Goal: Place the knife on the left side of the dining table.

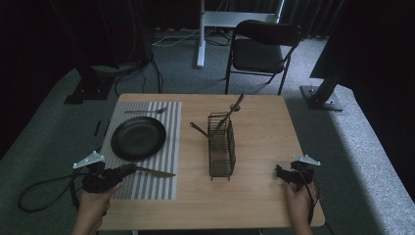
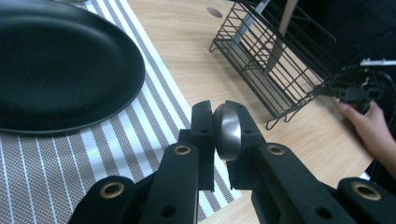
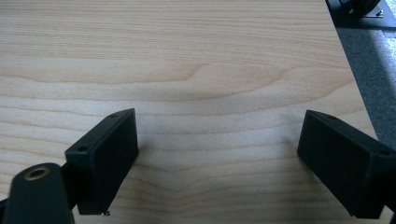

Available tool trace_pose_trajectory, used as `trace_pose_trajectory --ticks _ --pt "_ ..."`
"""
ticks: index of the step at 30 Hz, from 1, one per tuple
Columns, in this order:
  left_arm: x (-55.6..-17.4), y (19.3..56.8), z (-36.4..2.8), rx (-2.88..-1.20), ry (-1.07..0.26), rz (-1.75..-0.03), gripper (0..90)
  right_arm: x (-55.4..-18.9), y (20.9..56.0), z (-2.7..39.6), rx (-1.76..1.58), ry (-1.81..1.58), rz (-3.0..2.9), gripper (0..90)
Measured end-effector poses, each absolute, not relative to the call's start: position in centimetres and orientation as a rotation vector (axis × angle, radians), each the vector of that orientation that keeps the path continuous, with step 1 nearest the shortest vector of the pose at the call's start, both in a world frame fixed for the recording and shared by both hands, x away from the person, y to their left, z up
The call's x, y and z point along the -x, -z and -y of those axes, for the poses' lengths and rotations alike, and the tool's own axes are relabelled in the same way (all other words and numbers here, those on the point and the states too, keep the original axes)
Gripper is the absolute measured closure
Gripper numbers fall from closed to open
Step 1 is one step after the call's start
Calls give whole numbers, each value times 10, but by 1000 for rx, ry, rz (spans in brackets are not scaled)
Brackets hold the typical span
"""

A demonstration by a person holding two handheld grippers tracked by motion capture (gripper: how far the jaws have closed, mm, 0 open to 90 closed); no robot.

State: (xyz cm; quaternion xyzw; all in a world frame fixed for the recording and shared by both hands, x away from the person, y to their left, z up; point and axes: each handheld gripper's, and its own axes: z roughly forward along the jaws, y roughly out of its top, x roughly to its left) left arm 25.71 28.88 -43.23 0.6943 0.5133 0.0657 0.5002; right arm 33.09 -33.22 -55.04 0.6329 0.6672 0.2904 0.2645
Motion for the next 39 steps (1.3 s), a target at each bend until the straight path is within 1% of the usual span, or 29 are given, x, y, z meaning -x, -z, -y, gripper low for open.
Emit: trace_pose_trajectory --ticks 7,16,20,28,33,35,37,39 --pt "-267 452 -313 -1593 -97 -1305 804 -331 550 332 -1710 -785 -1803 114" --pt "-273 468 -325 -1580 -137 -1307 744 -331 550 332 -1710 -784 -1803 114" --pt "-276 476 -332 -1560 -121 -1316 723 -331 550 332 -1710 -784 -1803 114" --pt "-283 498 -347 -1494 -71 -1370 689 -331 550 332 -1709 -784 -1804 114" --pt "-290 511 -354 -1459 -46 -1416 651 -331 550 332 -1710 -784 -1803 114" --pt "-294 518 -358 -1433 -19 -1430 649 -331 550 332 -1710 -784 -1803 114" --pt "-294 518 -358 -1433 -19 -1430 648 -331 550 332 -1710 -784 -1803 114" --pt "-298 529 -364 -1403 9 -1438 644 -331 550 332 -1710 -784 -1803 114"
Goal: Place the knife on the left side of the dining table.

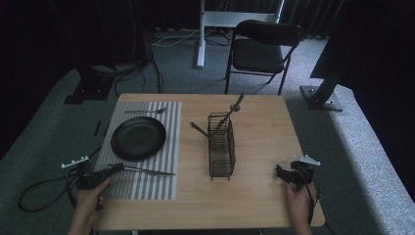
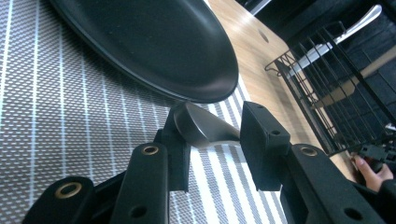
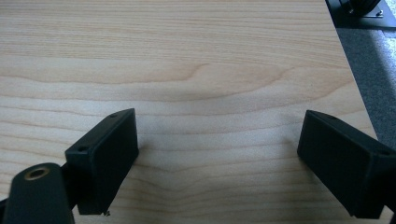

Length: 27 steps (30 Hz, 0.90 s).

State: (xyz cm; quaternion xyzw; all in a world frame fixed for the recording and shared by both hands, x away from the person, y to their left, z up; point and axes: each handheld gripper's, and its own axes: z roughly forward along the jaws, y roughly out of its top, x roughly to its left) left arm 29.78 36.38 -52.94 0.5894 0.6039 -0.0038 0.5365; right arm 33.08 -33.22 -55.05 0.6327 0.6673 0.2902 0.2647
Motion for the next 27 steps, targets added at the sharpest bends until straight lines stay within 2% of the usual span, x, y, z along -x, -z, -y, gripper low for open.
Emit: trace_pose_trajectory --ticks 14,22,27 --pt "-300 551 -369 -1389 74 -1545 607 -331 550 332 -1709 -784 -1804 114" --pt "-298 549 -364 -1444 26 -1587 572 -331 550 332 -1710 -784 -1803 114" --pt "-292 543 -355 -1538 -77 -1588 517 -331 550 332 -1710 -784 -1803 114"
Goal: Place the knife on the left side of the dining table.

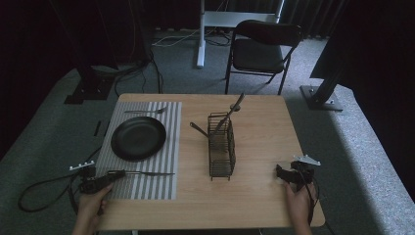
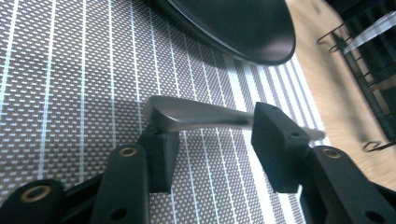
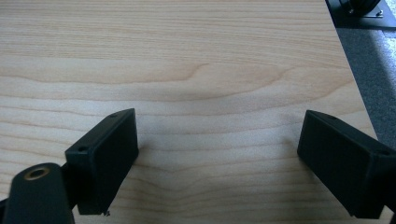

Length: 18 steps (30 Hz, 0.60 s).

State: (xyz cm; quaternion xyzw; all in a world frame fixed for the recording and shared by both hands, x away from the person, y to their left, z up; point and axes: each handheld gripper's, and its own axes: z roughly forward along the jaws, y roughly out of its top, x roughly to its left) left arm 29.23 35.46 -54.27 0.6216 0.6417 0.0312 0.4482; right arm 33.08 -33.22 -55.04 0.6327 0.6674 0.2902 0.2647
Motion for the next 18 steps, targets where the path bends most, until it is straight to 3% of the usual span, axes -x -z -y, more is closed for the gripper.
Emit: trace_pose_trajectory --ticks 4,10,18 --pt "-290 535 -342 -1657 -190 -1586 414 -331 550 332 -1710 -784 -1803 114" --pt "-282 532 -333 -1753 -320 -1561 413 -331 550 332 -1710 -785 -1803 114" --pt "-267 540 -328 -1749 -445 -1527 362 -331 550 332 -1710 -784 -1803 114"
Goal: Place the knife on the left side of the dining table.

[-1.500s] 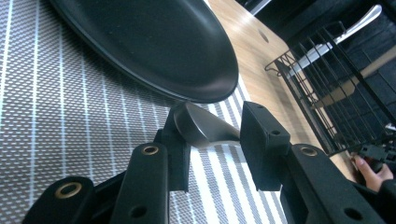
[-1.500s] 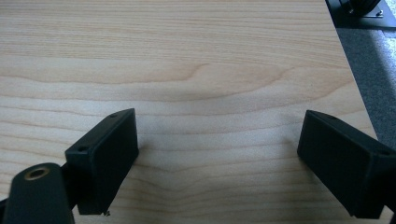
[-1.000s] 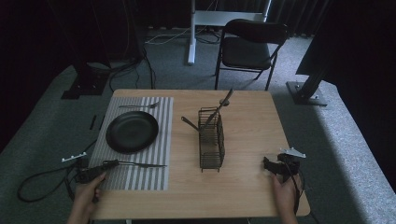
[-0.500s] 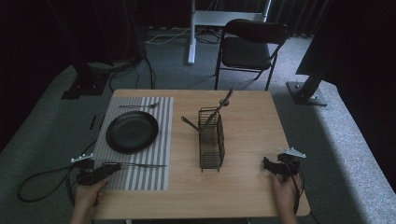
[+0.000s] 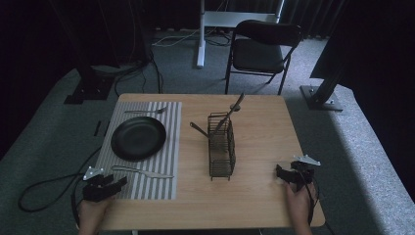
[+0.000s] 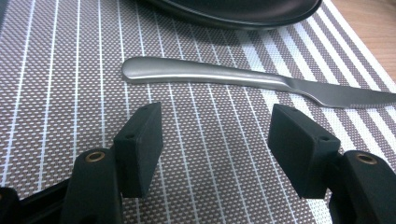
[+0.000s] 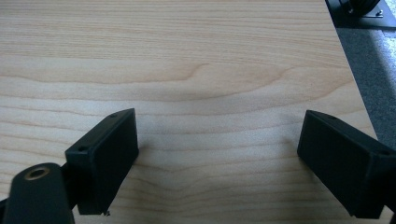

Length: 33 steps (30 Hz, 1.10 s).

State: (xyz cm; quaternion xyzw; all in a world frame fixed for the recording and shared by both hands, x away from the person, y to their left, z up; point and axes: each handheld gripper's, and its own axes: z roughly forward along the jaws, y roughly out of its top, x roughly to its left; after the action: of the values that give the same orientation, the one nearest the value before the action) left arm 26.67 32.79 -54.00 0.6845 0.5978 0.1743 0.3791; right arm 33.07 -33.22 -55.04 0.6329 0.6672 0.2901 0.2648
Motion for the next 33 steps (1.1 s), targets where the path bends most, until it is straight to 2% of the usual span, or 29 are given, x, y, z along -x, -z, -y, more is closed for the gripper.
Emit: trace_pose_trajectory --ticks 5,11,14,15,18,33 --pt "-257 541 -318 -1798 -578 -1515 313 -331 550 332 -1710 -784 -1803 114" --pt "-252 540 -315 -1766 -605 -1526 273 -331 550 332 -1710 -785 -1803 114" --pt "-252 541 -316 -1763 -593 -1542 176 -331 550 332 -1711 -785 -1802 114" --pt "-252 541 -316 -1759 -595 -1548 175 -331 550 332 -1710 -785 -1802 114" --pt "-253 542 -315 -1778 -581 -1574 9 -331 550 332 -1710 -784 -1803 114" --pt "-251 544 -314 -1791 -619 -1594 0 -331 550 332 -1711 -785 -1802 114"
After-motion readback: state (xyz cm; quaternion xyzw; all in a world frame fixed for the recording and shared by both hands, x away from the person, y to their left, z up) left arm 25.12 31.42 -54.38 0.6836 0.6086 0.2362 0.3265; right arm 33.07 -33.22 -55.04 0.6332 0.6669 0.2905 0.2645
